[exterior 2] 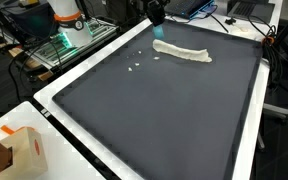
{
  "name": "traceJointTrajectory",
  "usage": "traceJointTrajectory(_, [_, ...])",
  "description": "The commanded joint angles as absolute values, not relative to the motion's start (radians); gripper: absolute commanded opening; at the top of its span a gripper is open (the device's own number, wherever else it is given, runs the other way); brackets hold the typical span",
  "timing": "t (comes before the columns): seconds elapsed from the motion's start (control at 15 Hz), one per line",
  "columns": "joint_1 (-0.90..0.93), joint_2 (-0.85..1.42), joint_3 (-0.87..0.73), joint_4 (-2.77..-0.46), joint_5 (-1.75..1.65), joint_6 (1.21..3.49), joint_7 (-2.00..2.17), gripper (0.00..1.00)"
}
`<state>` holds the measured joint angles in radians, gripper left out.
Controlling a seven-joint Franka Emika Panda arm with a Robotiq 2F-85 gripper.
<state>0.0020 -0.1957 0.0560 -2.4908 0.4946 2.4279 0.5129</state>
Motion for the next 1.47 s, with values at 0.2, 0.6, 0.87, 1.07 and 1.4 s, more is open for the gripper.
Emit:
traceJointTrajectory(0.2, [-0.014, -0.165, 0.097, -2.33, 0.109, 2.052, 0.776, 0.25])
traceJointTrajectory(0.6, [0.016, -0.071, 0.133, -2.162, -0.084, 1.79, 0.937, 0.25])
traceJointTrajectory(0.87, [0.051, 0.018, 0.144, -2.078, -0.203, 1.709, 1.07, 0.25])
traceJointTrajectory(1.07, [0.083, 0.083, 0.137, -2.026, -0.271, 1.677, 1.152, 0.25])
traceJointTrajectory(1.4, [0.128, 0.177, 0.125, -1.954, -0.333, 1.617, 1.243, 0.25])
